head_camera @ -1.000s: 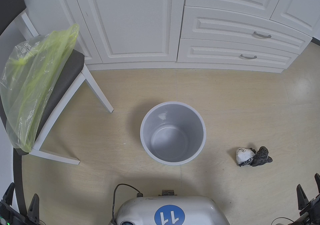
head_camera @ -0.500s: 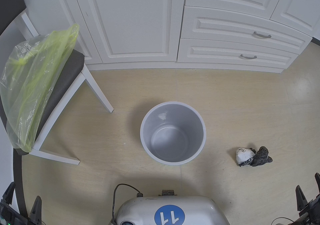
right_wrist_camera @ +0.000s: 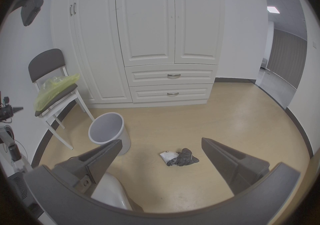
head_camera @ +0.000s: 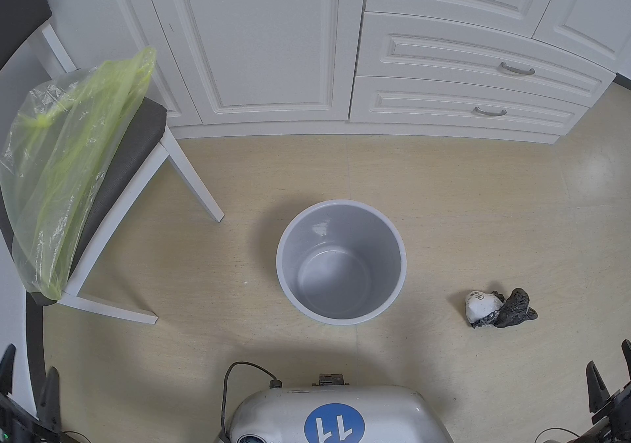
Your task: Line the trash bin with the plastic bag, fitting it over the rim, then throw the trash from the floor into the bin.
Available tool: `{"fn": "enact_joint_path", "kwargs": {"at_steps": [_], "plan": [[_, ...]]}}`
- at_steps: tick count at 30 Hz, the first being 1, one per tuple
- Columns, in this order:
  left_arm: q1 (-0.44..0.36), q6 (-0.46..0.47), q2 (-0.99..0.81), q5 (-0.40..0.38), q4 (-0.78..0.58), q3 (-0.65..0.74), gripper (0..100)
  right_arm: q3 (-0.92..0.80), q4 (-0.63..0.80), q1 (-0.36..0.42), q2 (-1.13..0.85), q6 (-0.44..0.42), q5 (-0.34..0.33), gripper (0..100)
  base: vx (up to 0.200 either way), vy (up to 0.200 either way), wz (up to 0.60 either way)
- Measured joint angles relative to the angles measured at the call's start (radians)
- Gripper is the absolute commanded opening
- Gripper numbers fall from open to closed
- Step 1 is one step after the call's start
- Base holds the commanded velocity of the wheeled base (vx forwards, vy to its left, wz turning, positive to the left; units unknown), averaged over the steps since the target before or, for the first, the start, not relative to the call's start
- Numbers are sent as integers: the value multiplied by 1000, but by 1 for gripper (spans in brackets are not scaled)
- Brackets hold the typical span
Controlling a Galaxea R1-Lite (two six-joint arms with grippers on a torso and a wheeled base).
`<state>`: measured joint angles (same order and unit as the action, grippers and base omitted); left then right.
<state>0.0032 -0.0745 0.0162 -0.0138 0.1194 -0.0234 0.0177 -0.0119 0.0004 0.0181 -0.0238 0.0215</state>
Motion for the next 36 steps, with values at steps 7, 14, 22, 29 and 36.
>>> {"fn": "enact_joint_path", "kwargs": {"at_steps": [7,14,22,29,36], "plan": [[-4,-62,2,-43,137,-77,100,0,-1,1,0,-1,6,100,0,0,0],[-16,-61,97,-62,3,-197,100,69,-32,0,2,31,-37,100,0,0,0],[-16,42,313,-35,-65,-304,100,262,15,-4,144,107,-127,100,0,0,0],[-14,182,556,67,-96,-380,100,375,6,-18,401,191,-121,100,0,0,0],[-18,448,799,213,-108,-540,100,429,-56,-20,569,234,-107,100,0,0,0]]}}
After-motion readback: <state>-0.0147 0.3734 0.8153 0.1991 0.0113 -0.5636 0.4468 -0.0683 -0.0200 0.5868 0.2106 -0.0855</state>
